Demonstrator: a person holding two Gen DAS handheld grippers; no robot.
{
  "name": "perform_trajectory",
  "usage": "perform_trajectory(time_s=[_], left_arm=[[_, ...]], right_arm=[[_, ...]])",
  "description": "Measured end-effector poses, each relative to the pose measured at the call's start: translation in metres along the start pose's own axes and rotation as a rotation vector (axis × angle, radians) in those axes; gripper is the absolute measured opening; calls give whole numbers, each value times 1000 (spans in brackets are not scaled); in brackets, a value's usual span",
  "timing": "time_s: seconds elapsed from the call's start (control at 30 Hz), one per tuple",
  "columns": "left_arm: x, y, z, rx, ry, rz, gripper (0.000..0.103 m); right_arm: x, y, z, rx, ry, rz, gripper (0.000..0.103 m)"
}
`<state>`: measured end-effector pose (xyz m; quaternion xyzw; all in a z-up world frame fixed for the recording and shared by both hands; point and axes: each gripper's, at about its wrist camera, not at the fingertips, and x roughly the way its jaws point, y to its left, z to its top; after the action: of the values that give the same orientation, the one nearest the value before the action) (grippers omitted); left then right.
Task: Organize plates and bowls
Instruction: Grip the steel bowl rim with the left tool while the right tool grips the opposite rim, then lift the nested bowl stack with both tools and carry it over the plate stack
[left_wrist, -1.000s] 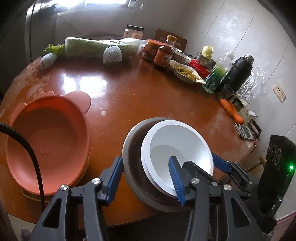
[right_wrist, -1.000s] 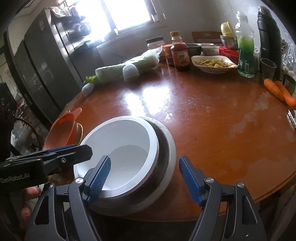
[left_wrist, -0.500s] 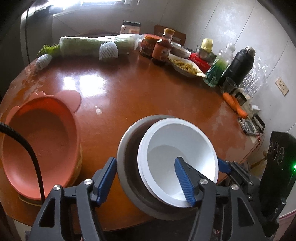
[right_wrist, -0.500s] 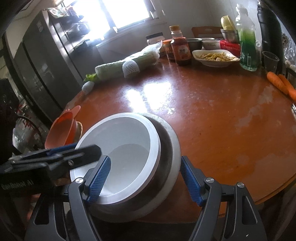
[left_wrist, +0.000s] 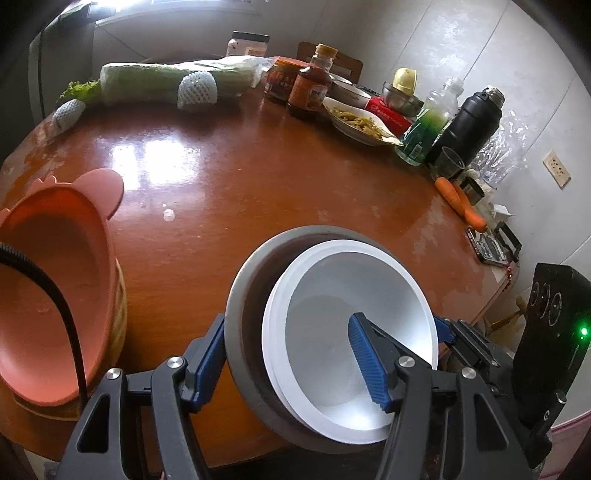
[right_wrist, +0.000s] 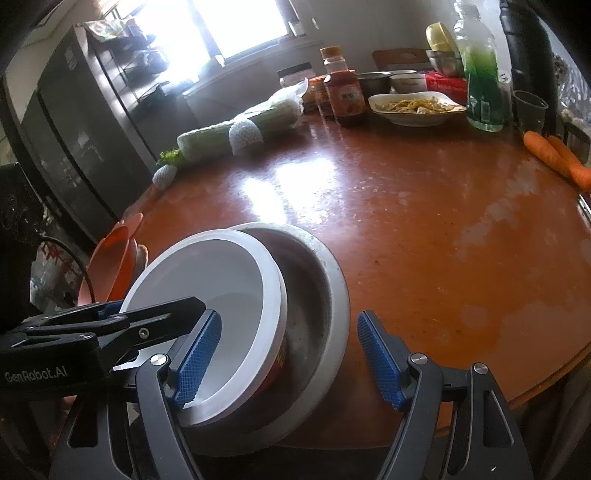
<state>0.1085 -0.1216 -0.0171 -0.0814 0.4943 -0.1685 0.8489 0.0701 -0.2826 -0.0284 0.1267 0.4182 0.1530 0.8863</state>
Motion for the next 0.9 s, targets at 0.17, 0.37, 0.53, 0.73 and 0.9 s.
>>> perform_trajectory(time_s=[0.17, 0.37, 0.53, 0.73, 0.9], left_arm=[[2, -1, 1, -4, -4, -14, 56], [5, -5, 1, -6, 5, -37, 48], [4, -4, 1, -13, -2, -41, 48], [-5, 0, 1, -21, -15, -46, 48], [-18, 3, 4, -23, -39, -48, 48]], right_arm=[[0, -3, -1, 16, -5, 5, 77], [0, 0, -2, 10, -12, 10, 67], [-1, 0, 0, 20, -8, 18, 66], [-3, 2, 2, 17, -11, 25, 65], [-10, 11, 6, -5, -24, 23, 65]])
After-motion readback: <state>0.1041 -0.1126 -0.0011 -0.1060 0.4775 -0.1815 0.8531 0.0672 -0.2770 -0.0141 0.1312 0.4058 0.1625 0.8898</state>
